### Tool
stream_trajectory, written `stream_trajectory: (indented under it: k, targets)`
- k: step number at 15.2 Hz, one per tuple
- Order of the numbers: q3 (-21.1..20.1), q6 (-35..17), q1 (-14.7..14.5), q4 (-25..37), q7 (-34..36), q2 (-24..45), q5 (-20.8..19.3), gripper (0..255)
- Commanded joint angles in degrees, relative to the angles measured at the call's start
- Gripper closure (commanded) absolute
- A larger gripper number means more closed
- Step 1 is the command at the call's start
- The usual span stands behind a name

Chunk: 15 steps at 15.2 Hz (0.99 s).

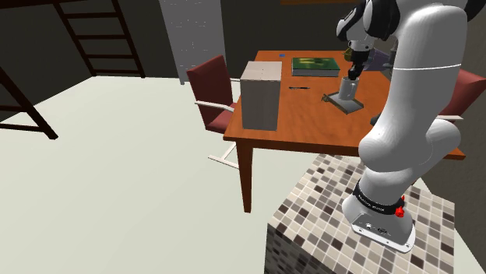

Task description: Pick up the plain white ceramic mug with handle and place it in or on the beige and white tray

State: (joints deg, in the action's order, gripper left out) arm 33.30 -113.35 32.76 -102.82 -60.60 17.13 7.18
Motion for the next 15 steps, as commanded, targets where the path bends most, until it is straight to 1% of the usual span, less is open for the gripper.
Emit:
stream_trajectory:
  k: [1,6,7,12,15]
  targets:
    - [0.0,-0.4,-0.1,-0.3,0.1,0.0,0.0,255]
    - [0.0,-0.4,-0.1,-0.3,0.1,0.0,0.0,255]
    - [0.0,-0.4,-0.1,-0.3,0.1,0.0,0.0,0]
    - [0.0,-0.4,-0.1,-0.3,0.1,0.0,0.0,0]
    - [0.3,5.0,-0.2,4.0,0.7,-1.3,-0.9,0]
